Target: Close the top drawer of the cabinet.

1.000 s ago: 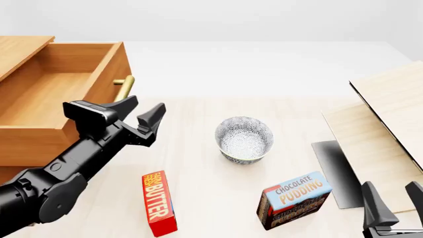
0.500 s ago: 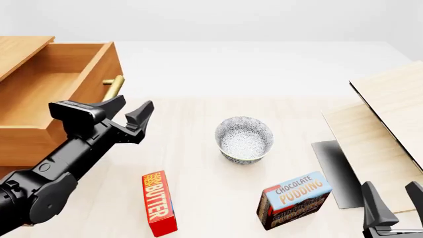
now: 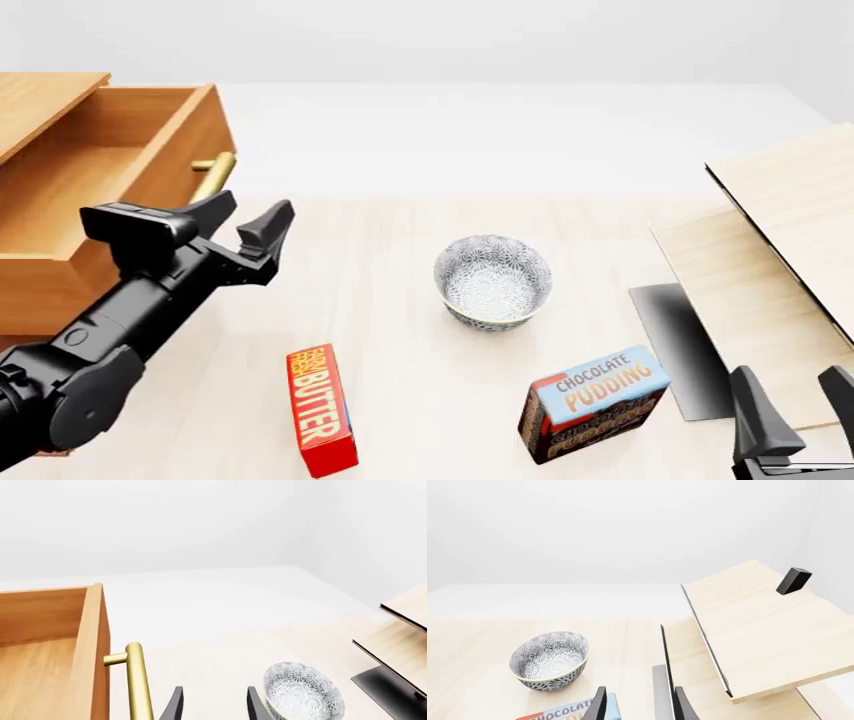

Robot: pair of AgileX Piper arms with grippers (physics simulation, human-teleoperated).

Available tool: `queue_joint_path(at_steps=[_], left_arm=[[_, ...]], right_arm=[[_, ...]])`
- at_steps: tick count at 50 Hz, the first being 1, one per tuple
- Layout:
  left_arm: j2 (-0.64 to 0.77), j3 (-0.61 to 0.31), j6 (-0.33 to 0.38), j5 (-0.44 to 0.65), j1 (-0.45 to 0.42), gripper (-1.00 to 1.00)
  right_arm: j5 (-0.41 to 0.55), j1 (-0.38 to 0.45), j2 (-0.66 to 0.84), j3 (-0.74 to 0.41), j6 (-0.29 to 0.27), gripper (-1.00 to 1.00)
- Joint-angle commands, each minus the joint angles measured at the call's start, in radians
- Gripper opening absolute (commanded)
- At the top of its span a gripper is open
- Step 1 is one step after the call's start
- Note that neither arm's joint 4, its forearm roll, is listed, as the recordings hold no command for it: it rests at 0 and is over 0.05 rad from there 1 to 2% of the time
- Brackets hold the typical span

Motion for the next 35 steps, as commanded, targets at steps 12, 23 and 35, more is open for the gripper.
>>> queue_joint_path(at_steps=[12, 23, 35], left_arm=[[0.001, 0.006, 0.028, 0.002, 0.074, 1.0], [-0.017, 0.003, 0.027, 0.018, 0.102, 1.0], [-0.022, 0.001, 0.025, 0.023, 0.117, 1.0]], right_arm=[[0.0, 0.0, 0.0, 0.0, 0.0, 1.0], [0.0, 0.0, 0.0, 0.0, 0.0, 1.0], [0.0, 0.0, 0.0, 0.0, 0.0, 1.0]])
